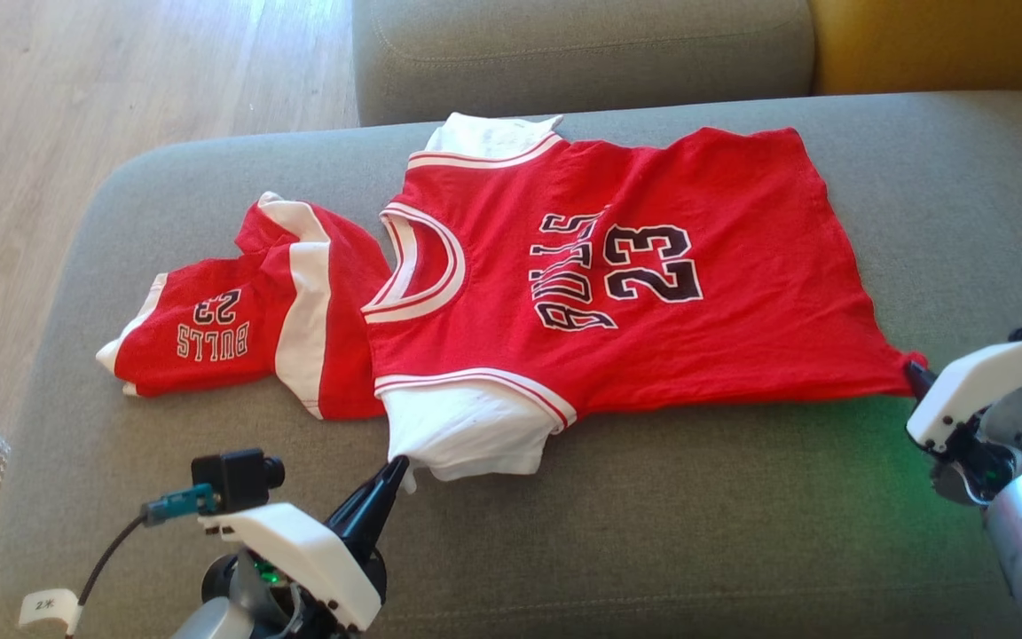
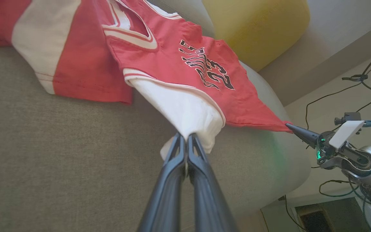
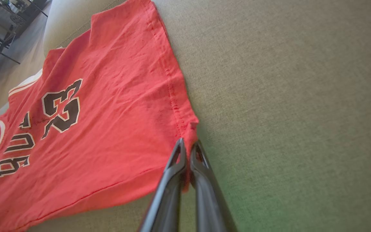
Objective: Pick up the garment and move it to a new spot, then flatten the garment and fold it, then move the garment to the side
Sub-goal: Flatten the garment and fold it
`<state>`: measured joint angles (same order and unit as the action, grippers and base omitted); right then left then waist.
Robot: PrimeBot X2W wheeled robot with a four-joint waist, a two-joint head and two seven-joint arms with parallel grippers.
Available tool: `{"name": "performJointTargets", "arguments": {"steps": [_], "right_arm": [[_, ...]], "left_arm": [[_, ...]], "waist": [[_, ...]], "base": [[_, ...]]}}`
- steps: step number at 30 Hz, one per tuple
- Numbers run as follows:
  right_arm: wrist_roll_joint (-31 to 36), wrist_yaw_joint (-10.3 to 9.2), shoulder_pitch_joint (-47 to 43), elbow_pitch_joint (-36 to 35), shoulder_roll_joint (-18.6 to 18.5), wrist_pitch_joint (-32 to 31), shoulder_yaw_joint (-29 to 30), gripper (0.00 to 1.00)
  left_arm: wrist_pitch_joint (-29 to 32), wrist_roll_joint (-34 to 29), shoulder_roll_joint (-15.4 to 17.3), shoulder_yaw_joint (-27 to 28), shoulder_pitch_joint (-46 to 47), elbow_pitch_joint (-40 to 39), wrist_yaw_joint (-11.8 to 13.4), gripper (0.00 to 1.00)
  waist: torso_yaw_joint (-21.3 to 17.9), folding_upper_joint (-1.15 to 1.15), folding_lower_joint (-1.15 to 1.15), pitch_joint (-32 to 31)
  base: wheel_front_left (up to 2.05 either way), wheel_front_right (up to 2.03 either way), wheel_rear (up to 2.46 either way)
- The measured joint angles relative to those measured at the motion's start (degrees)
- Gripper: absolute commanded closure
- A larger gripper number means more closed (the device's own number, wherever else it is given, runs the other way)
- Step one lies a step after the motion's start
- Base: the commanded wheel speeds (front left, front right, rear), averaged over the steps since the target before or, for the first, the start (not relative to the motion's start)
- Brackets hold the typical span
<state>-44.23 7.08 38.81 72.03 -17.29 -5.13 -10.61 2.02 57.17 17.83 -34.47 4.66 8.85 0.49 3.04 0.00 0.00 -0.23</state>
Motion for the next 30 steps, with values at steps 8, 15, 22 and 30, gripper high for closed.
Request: {"name": "performJointTargets", "arguments": {"steps": [8, 15, 22, 30], "right_arm": [[-0.2, 0.01, -2.99, -1.91, -1.05, -4.03, -1.94, 1.0], [-0.64, 0.01, -7.44, -7.17, -2.92, -10.83, -5.31, 1.0], [-3.04, 0.01, -11.32, -14.29, -6.67, -16.86, -6.58, 1.0], [-5.36, 0.01, -16.29, -21.54, -8.89, -24.66, -7.23, 1.0]], "left_arm": [[1.36, 0.51, 0.85, -0.07, -2.24, -1.9, 0.87, 1.0], [2.23, 2.24, 1.7, 0.02, -4.47, -3.26, 1.12, 1.0], [3.56, 3.37, 3.59, 0.03, -6.86, -5.27, 1.53, 1.0], [7.12, 5.04, 5.52, -0.29, -8.95, -7.69, 2.03, 1.0]], "waist": [[0.03, 0.0, 0.0, -0.4], [-0.11, 0.0, 0.0, -1.55], [-0.43, 0.0, 0.0, -2.94], [-0.58, 0.0, 0.0, -3.54]], "base": [[0.0, 0.0, 0.0], [0.0, 0.0, 0.0], [0.0, 0.0, 0.0], [0.0, 0.0, 0.0]]}}
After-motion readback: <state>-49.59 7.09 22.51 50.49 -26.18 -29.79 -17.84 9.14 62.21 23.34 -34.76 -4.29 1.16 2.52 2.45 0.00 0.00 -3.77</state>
